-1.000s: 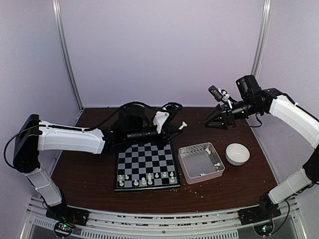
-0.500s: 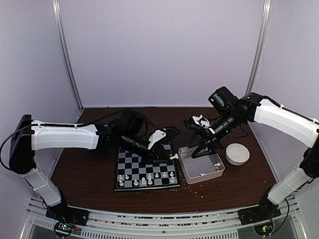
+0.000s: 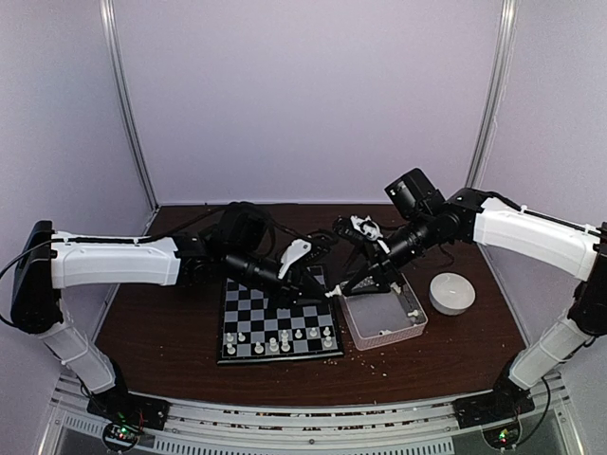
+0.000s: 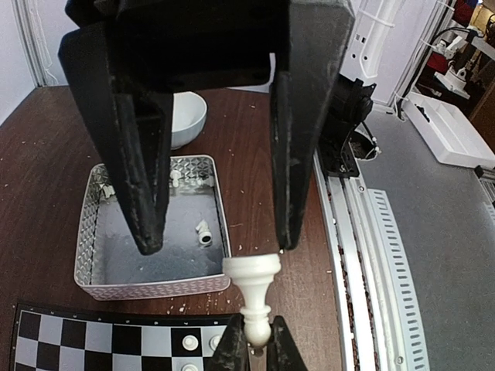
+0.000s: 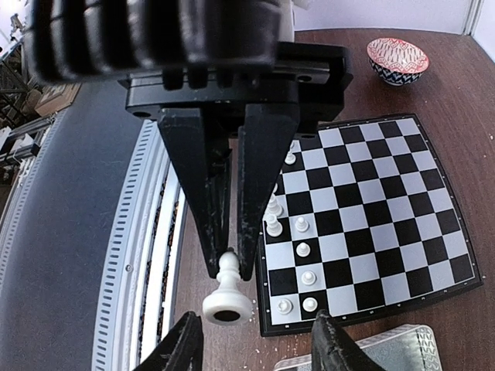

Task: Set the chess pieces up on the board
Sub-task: Place the chess piece on the chessboard.

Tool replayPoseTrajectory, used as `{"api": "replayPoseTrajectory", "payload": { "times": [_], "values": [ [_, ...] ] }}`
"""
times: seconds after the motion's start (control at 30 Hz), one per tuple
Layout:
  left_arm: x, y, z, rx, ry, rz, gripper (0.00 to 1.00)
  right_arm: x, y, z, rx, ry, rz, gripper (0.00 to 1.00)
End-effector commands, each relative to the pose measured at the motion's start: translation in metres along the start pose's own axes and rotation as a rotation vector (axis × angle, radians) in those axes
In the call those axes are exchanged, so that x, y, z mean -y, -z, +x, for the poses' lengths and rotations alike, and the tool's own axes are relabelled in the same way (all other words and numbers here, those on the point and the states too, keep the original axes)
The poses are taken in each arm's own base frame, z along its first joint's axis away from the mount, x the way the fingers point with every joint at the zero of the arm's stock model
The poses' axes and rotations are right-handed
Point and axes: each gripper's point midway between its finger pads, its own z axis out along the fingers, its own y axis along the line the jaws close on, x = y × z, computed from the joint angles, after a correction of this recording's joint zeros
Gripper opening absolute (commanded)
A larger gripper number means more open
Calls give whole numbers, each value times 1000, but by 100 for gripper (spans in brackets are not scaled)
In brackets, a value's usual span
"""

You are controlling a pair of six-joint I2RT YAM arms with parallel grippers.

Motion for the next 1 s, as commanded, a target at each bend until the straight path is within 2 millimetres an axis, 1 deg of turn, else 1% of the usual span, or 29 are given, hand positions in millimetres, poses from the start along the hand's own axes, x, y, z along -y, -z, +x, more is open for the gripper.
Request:
{"api": "replayPoseTrajectory", "payload": {
  "times": [0.0,0.2,0.4,0.53,0.7,0.73,0.8,0.83,0.9,0.97],
  "values": [
    [-2,7,-16,66,-22,-20,6,-2,-7,-8,38,-39,-37,44],
    [-7,6,-20,90,-17,-40,6,-3,-14,-3,27,-66,-61,41],
    [-8,6,-20,88,-14,-47,6,-9,-14,-4,33,-77,-94,29],
    [-9,5,-18,81,-5,-52,5,-12,-12,-9,48,-83,-112,26],
    [-12,5,-16,73,3,-69,6,-16,-11,-13,64,-95,-130,11],
    [-14,6,-17,73,4,-82,9,-16,-11,-12,64,-101,-130,9],
    [-19,11,-21,88,0,-125,21,-13,-9,-13,73,-120,-125,6],
    [-22,15,-26,108,-5,-155,28,-11,-6,-15,92,-131,-130,6],
    [-27,26,-34,170,-21,-223,39,-6,2,-19,134,-167,-134,6],
    [-26,41,-46,273,-59,-280,43,0,14,-28,202,-213,-152,6]
  ]
}}
